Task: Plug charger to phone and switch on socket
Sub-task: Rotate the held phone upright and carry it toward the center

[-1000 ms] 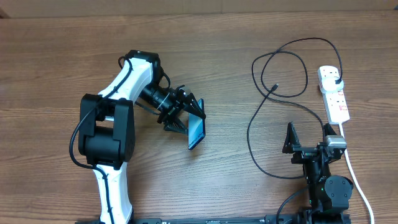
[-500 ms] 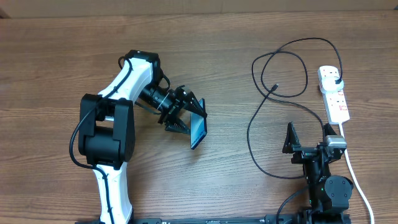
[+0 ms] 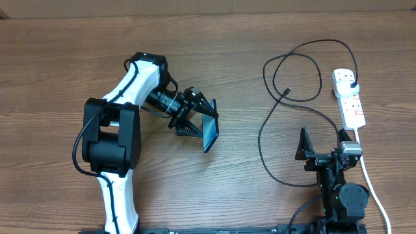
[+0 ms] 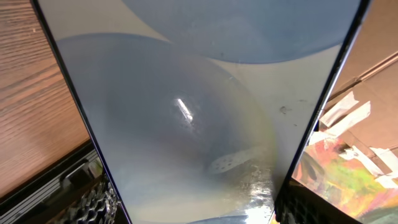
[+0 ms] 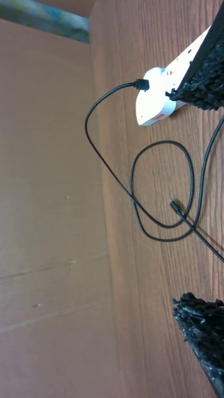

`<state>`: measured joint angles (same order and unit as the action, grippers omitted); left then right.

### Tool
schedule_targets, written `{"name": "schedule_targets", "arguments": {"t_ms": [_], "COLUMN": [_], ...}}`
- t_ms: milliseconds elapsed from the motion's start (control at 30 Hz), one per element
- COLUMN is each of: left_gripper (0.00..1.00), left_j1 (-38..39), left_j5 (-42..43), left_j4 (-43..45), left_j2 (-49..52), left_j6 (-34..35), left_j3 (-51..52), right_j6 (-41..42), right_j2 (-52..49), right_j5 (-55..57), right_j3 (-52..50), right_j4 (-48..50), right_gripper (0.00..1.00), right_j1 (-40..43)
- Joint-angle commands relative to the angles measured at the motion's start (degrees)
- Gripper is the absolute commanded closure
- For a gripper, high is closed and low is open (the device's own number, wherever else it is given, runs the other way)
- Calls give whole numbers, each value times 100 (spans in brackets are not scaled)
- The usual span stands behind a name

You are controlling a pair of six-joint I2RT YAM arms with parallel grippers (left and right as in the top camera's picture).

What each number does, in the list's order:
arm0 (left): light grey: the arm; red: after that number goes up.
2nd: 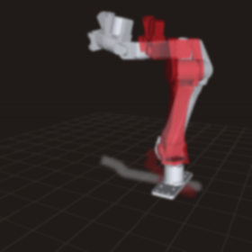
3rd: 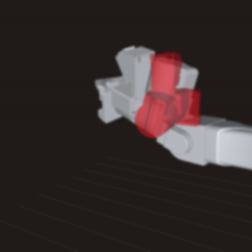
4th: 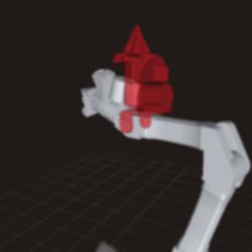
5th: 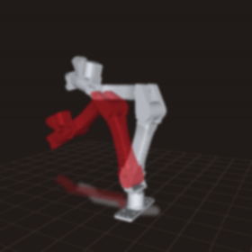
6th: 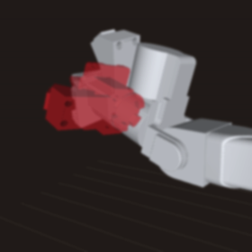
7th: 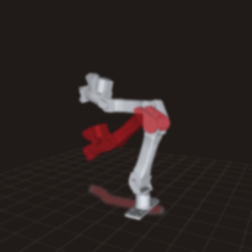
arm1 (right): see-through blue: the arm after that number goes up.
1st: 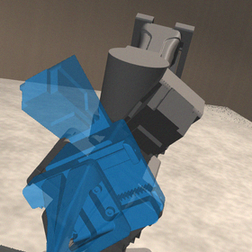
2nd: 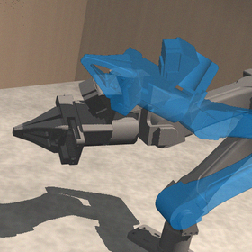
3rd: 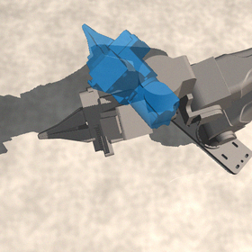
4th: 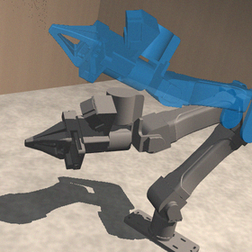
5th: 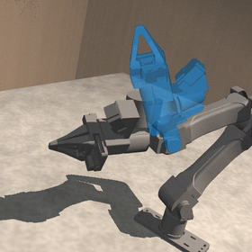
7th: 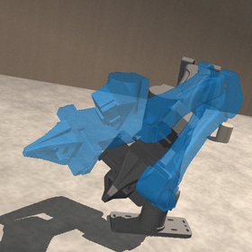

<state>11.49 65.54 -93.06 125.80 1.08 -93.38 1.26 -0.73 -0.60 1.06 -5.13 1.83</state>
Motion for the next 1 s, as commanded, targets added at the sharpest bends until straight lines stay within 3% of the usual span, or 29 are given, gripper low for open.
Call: {"name": "schedule_targets", "arguments": {"t_ms": [0, 967], "left_gripper": [39, 39], "left_j1": [-33, -31], "left_j5": [343, 546], "left_j4": [-33, 343], "left_j2": [42, 42], "left_j6": [-111, -122], "left_j3": [-140, -140], "right_j6": [-26, -24], "right_j2": [39, 39], "right_j5": [55, 55], "right_j3": [-61, -61], "right_j4": [35, 33], "right_gripper": [0, 0], "right_j1": [-22, -22]}}
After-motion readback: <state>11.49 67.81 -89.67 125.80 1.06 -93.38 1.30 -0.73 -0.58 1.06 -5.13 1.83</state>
